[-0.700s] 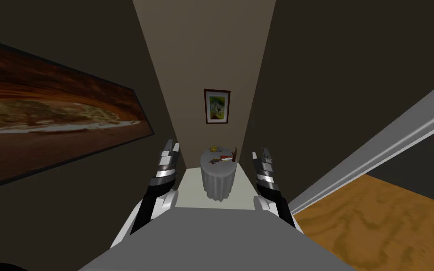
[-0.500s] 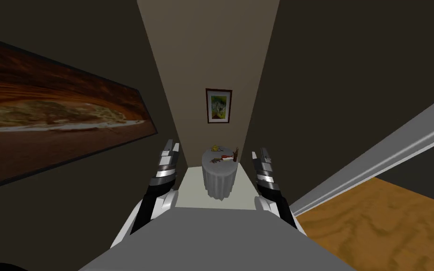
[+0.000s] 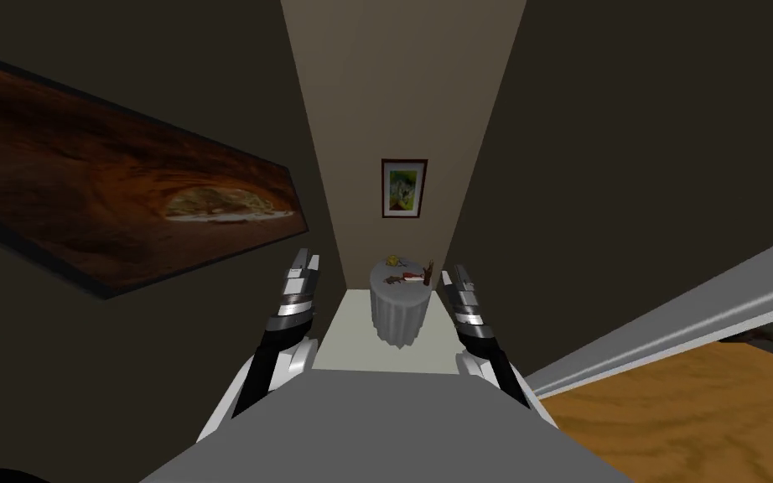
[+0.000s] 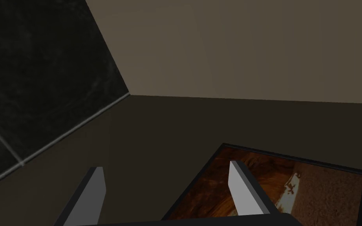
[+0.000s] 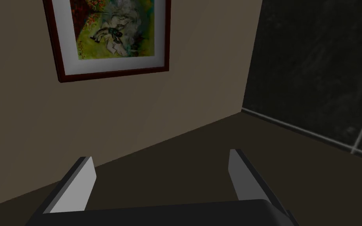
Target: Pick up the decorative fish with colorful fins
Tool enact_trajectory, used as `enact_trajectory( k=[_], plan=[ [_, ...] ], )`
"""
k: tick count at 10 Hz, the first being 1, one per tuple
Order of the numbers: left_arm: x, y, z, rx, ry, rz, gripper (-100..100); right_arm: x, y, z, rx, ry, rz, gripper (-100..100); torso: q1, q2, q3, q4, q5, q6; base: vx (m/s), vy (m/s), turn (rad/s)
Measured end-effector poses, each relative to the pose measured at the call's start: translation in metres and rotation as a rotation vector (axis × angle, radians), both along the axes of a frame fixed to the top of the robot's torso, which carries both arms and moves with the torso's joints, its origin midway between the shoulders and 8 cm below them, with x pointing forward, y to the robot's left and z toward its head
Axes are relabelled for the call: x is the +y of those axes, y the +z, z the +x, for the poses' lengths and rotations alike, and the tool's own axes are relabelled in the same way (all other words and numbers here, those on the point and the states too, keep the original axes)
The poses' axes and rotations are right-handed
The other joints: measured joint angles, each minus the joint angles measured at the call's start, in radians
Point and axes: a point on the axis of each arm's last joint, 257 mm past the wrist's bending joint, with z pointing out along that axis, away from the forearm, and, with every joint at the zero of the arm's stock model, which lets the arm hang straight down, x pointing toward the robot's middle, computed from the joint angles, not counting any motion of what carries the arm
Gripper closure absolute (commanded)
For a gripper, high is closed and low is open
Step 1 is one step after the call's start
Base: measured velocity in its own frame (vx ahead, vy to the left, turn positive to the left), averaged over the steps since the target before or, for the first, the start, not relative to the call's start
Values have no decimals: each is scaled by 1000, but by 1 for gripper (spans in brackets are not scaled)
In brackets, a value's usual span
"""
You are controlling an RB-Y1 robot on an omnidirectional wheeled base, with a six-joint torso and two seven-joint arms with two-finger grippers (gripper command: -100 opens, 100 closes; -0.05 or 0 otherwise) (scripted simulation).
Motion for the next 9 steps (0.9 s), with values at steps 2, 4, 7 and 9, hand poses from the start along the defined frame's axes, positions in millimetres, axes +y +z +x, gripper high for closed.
enact_trajectory(
  k=[2,4,7,9],
  plan=[
    [0,0,0,0,0,0,0,18,-13,6,7,57,-49,-100,3,1,1,0,1,0,-182,42,393],
    [0,0,0,0,0,0,0,32,-31,10,21,117,-106,-100,1,0,0,0,0,0,-159,35,367],
    [0,0,0,0,0,0,0,56,-54,17,46,189,-183,-100,0,-6,-3,-1,0,0,-84,30,281],
    [0,0,0,0,0,0,0,69,-69,17,66,236,-239,-100,-1,-6,-3,-1,0,1,-44,12,97]
  ],
)
